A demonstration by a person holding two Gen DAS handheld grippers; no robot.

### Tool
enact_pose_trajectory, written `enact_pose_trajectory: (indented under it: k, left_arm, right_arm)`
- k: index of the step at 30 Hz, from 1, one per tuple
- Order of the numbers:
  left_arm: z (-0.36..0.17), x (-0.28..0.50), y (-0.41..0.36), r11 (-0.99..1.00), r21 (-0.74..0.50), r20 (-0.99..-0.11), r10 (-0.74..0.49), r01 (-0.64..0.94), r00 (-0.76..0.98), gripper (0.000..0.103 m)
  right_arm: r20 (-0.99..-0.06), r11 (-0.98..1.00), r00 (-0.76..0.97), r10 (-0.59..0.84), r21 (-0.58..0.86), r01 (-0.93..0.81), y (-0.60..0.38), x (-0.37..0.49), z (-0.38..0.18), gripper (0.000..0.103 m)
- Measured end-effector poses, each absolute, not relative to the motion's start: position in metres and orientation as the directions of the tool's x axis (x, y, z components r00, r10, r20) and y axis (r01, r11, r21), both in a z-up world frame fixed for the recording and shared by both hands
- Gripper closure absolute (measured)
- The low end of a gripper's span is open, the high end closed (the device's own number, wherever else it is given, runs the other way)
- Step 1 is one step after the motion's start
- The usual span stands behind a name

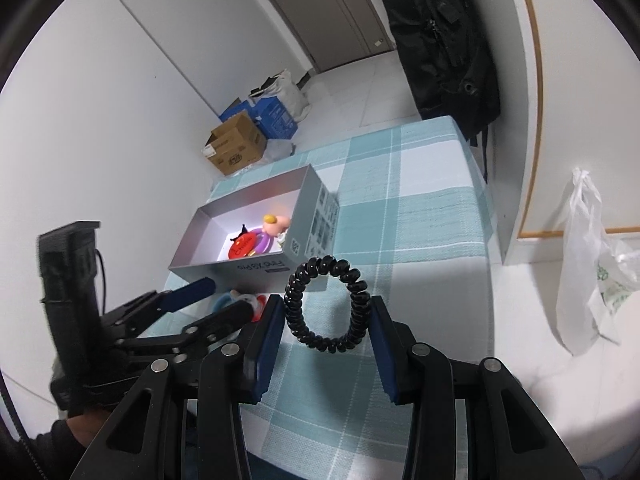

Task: Organize jewelry
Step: 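Carry the black hair tie over the silver box with the right gripper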

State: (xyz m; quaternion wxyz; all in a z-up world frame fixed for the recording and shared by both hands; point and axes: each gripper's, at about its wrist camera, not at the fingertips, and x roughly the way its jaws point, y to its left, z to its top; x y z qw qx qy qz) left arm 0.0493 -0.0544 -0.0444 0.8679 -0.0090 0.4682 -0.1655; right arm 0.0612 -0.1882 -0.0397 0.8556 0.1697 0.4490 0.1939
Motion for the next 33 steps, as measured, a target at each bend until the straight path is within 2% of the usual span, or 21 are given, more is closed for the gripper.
enact_pose_trajectory:
  k: [3, 4, 8, 10, 13, 24, 33]
  left_arm:
    - [-0.052, 0.051, -0.060, 0.950, -0.128, -0.836, -0.258, 0.284, 0.485, 0.051]
    - [-0.055, 0.050, -0.063, 0.956, -0.087, -0.846, -0.219, 0.279, 0.487, 0.062]
    - [-0.055, 0.045, -0.069, 0.952, 0.003, -0.851, -0.159, 0.307, 0.500, 0.067]
    - [-0.057, 0.045, -0.070, 0.950, 0.018, -0.857, -0.147, 0.313, 0.495, 0.080]
    - [-0.063, 0.049, -0.067, 0.955, 0.027, -0.877, -0.119, 0.294, 0.466, 0.091]
    - [-0.043, 0.043, -0.064, 0.938, -0.100, -0.840, -0.259, 0.332, 0.478, 0.091]
    - [-0.017, 0.041, -0.058, 0.912, -0.216, -0.767, -0.379, 0.348, 0.517, 0.091]
  right_arm:
    - [-0.693, 0.861, 0.527, 0.491, 0.476, -0.177, -0.194, 0.060, -0.038, 0.062]
    - [-0.691, 0.862, 0.531, 0.490, 0.474, -0.179, -0.196, 0.060, -0.038, 0.062]
    - [-0.696, 0.860, 0.528, 0.487, 0.486, -0.154, -0.207, 0.060, -0.042, 0.062]
    - [-0.693, 0.857, 0.530, 0.488, 0.495, -0.142, -0.210, 0.060, -0.042, 0.062]
    - [-0.683, 0.852, 0.537, 0.496, 0.502, -0.147, -0.210, 0.059, -0.038, 0.062]
    - [-0.680, 0.851, 0.534, 0.502, 0.498, -0.166, -0.202, 0.061, -0.037, 0.061]
    - [-0.661, 0.840, 0.542, 0.520, 0.512, -0.181, -0.185, 0.066, -0.029, 0.061]
